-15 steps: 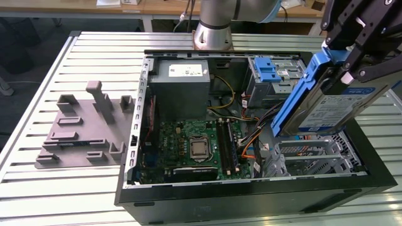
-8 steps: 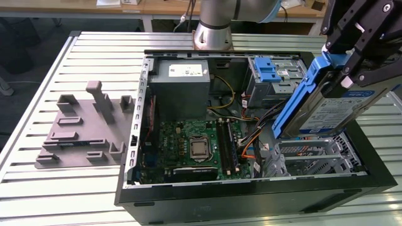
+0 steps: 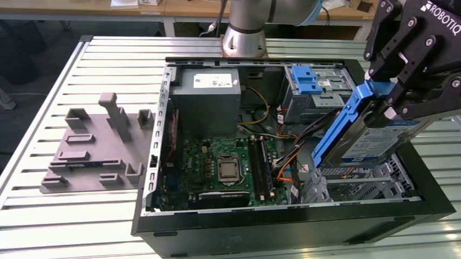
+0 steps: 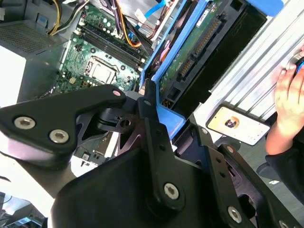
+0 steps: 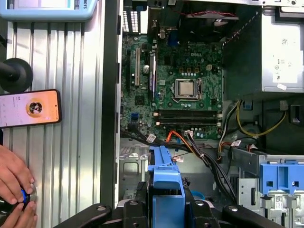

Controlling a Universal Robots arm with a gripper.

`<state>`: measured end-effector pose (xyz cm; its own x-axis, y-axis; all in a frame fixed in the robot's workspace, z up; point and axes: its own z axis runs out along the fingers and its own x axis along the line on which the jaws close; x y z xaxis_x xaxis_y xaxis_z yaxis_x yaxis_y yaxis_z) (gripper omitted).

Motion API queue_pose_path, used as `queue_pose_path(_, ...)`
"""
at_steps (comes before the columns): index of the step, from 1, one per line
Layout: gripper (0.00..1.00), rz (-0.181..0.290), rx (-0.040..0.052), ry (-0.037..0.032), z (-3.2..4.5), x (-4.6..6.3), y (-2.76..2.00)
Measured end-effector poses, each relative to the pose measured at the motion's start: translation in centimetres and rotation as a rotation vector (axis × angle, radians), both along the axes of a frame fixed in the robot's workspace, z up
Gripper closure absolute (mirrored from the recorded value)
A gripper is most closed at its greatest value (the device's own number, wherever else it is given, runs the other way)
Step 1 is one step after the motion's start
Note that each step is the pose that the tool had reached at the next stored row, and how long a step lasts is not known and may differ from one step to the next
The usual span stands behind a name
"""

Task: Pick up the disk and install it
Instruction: 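Insert the disk into the insertion slot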

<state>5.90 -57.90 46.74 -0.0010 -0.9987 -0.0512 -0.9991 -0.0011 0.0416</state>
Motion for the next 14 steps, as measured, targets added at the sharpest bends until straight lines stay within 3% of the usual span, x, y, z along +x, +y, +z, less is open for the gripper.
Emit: queue_pose_path(14,0.64,0.0,0.0001,0.0,0.24,0.0,0.0)
